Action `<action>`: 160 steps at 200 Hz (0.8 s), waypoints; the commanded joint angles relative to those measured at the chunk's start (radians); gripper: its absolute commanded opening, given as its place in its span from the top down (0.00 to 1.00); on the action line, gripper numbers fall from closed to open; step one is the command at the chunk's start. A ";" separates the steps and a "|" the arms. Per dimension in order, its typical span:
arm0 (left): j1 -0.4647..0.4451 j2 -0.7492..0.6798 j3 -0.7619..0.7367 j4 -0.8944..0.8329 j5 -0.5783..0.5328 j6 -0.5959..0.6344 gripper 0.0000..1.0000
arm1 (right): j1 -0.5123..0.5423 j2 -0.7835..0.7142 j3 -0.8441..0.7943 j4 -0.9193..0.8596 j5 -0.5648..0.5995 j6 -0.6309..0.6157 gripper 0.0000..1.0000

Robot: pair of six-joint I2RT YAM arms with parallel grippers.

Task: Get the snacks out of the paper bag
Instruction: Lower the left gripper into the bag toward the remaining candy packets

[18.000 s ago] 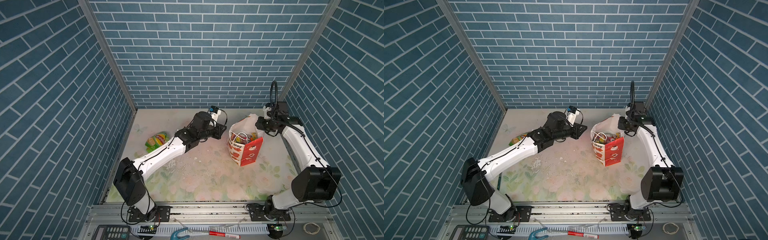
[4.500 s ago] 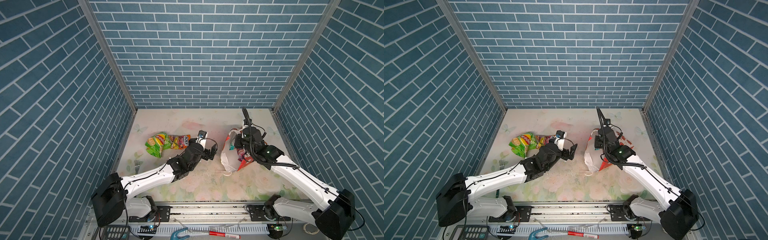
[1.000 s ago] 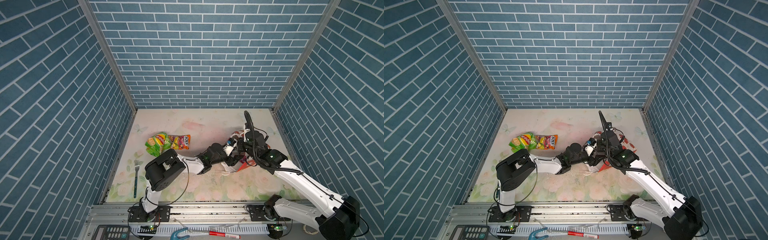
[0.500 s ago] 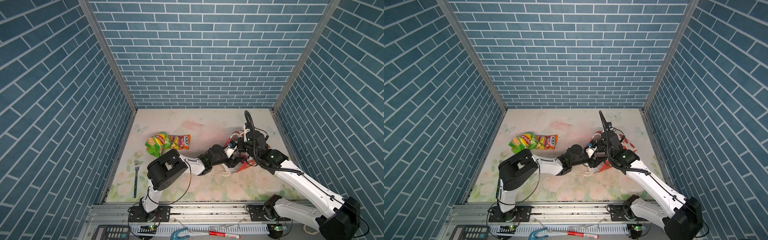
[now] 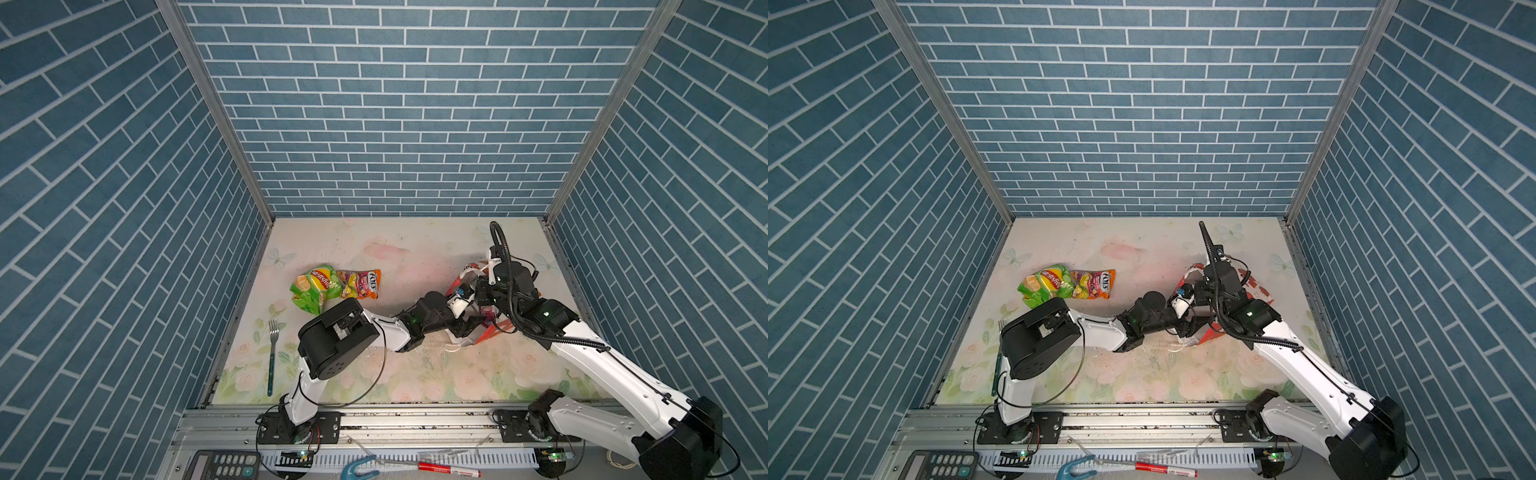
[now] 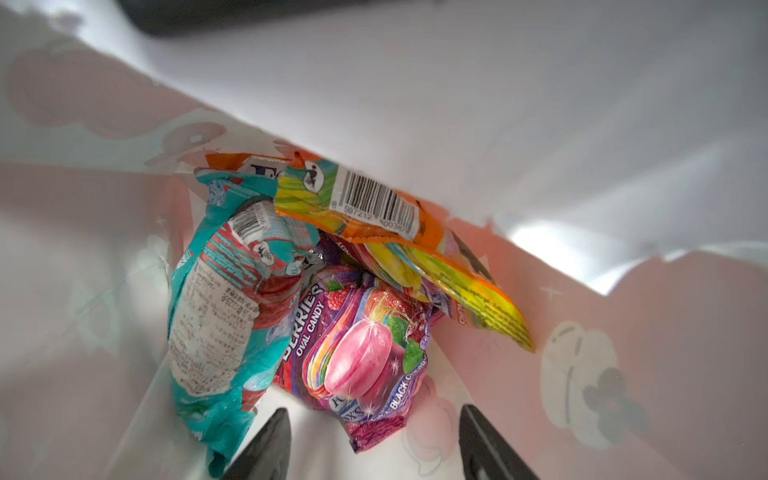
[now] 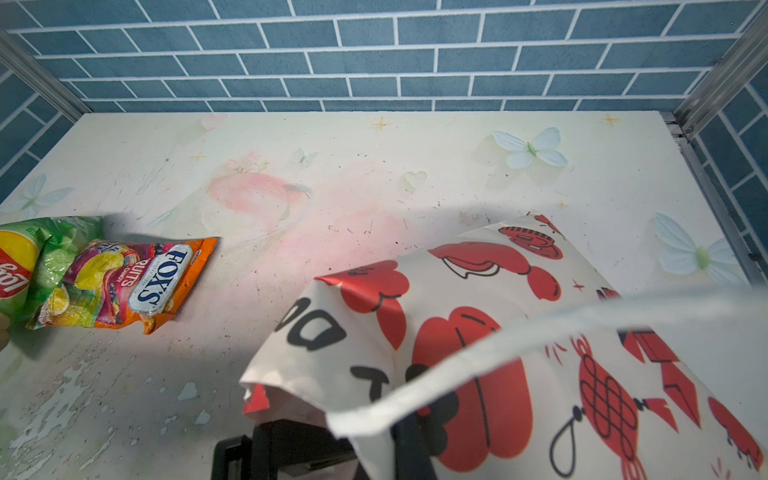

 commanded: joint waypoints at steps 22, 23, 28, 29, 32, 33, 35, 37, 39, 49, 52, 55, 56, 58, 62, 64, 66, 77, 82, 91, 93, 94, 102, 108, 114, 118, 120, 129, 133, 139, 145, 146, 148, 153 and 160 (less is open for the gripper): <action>-0.009 0.036 0.051 -0.019 0.004 0.007 0.35 | -0.008 -0.012 0.056 0.007 -0.060 -0.049 1.00; -0.009 0.037 0.051 -0.020 0.003 0.007 0.35 | -0.008 -0.012 0.055 0.008 -0.061 -0.051 1.00; -0.009 0.040 0.055 -0.022 0.001 0.008 0.35 | -0.008 -0.014 0.057 0.005 -0.068 -0.056 1.00; -0.008 0.041 0.055 -0.023 0.001 0.008 0.35 | -0.008 -0.014 0.057 0.005 -0.069 -0.057 1.00; -0.008 0.043 0.056 -0.024 -0.001 0.009 0.35 | -0.008 -0.014 0.057 0.003 -0.074 -0.059 1.00; -0.009 0.044 0.056 -0.024 -0.001 0.008 0.35 | -0.008 -0.013 0.059 0.003 -0.075 -0.059 1.00; -0.008 0.045 0.057 -0.027 -0.002 0.008 0.35 | -0.008 -0.015 0.060 0.002 -0.078 -0.061 1.00; -0.008 0.046 0.058 -0.026 -0.004 0.008 0.35 | -0.008 -0.015 0.062 0.000 -0.081 -0.063 1.00; -0.009 0.048 0.058 -0.026 -0.005 0.009 0.35 | -0.008 -0.015 0.063 -0.002 -0.083 -0.064 1.00; -0.008 0.050 0.061 -0.031 -0.016 0.011 0.34 | -0.010 -0.015 0.068 -0.007 -0.094 -0.068 1.00; -0.007 0.052 0.061 -0.033 -0.019 0.011 0.33 | -0.009 -0.014 0.070 -0.009 -0.096 -0.069 1.00; -0.008 0.053 0.062 -0.034 -0.021 0.012 0.33 | -0.011 -0.015 0.072 -0.011 -0.098 -0.070 1.00; -0.008 0.053 0.063 -0.035 -0.023 0.013 0.32 | -0.011 -0.015 0.073 -0.012 -0.099 -0.070 1.00; -0.008 0.053 0.063 -0.035 -0.023 0.014 0.32 | -0.011 -0.014 0.073 -0.012 -0.100 -0.070 1.00; -0.008 0.053 0.062 -0.036 -0.025 0.015 0.31 | -0.011 -0.014 0.073 -0.012 -0.104 -0.071 1.00; -0.008 0.053 0.063 -0.037 -0.026 0.014 0.30 | -0.012 -0.014 0.074 -0.012 -0.105 -0.071 1.00; -0.008 0.053 0.064 -0.038 -0.028 0.015 0.29 | -0.012 -0.013 0.075 -0.014 -0.106 -0.072 1.00; -0.007 0.053 0.067 -0.041 -0.036 0.015 0.26 | -0.011 -0.011 0.078 -0.015 -0.112 -0.077 1.00; -0.008 0.056 0.069 -0.043 -0.040 0.014 0.25 | -0.013 -0.009 0.079 -0.016 -0.115 -0.081 1.00; -0.008 0.057 0.072 -0.046 -0.048 0.014 0.24 | -0.013 -0.006 0.083 -0.019 -0.121 -0.093 1.00; -0.007 0.058 0.072 -0.046 -0.049 0.013 0.23 | -0.013 -0.007 0.083 -0.020 -0.121 -0.093 1.00; -0.007 0.059 0.072 -0.047 -0.050 0.013 0.23 | -0.013 -0.007 0.083 -0.022 -0.123 -0.097 1.00; -0.007 0.061 0.072 -0.043 -0.058 0.012 0.20 | -0.013 -0.004 0.090 -0.027 -0.130 -0.109 1.00; -0.008 0.062 0.072 -0.039 -0.063 0.012 0.18 | -0.013 -0.003 0.093 -0.030 -0.132 -0.118 1.00; -0.007 0.063 0.072 -0.035 -0.068 0.012 0.16 | -0.014 -0.001 0.096 -0.033 -0.135 -0.126 1.00; -0.007 0.065 0.072 -0.032 -0.073 0.012 0.15 | -0.014 0.000 0.100 -0.036 -0.139 -0.133 1.00; -0.007 0.066 0.072 -0.030 -0.077 0.011 0.14 | -0.014 0.001 0.103 -0.038 -0.140 -0.136 1.00; -0.008 0.068 0.073 -0.031 -0.090 0.009 0.12 | -0.015 0.002 0.110 -0.045 -0.148 -0.150 1.00; -0.007 0.068 0.075 -0.031 -0.093 0.011 0.11 | -0.014 0.001 0.112 -0.047 -0.153 -0.158 1.00; -0.008 0.069 0.073 -0.029 -0.095 0.014 0.09 | -0.016 0.001 0.114 -0.048 -0.159 -0.168 1.00; -0.008 0.070 0.072 -0.025 -0.095 0.018 0.08 | -0.017 -0.001 0.116 -0.045 -0.160 -0.176 1.00; -0.008 0.070 0.072 -0.024 -0.096 0.019 0.08 | -0.018 -0.001 0.116 -0.045 -0.159 -0.176 1.00; -0.008 0.071 0.071 -0.023 -0.097 0.020 0.07 | -0.017 0.000 0.115 -0.046 -0.159 -0.178 1.00; -0.009 0.071 0.068 -0.018 -0.100 0.021 0.04 | -0.019 -0.002 0.115 -0.046 -0.160 -0.182 1.00; -0.008 0.071 0.066 -0.015 -0.110 0.023 0.02 | -0.020 -0.001 0.116 -0.046 -0.164 -0.190 1.00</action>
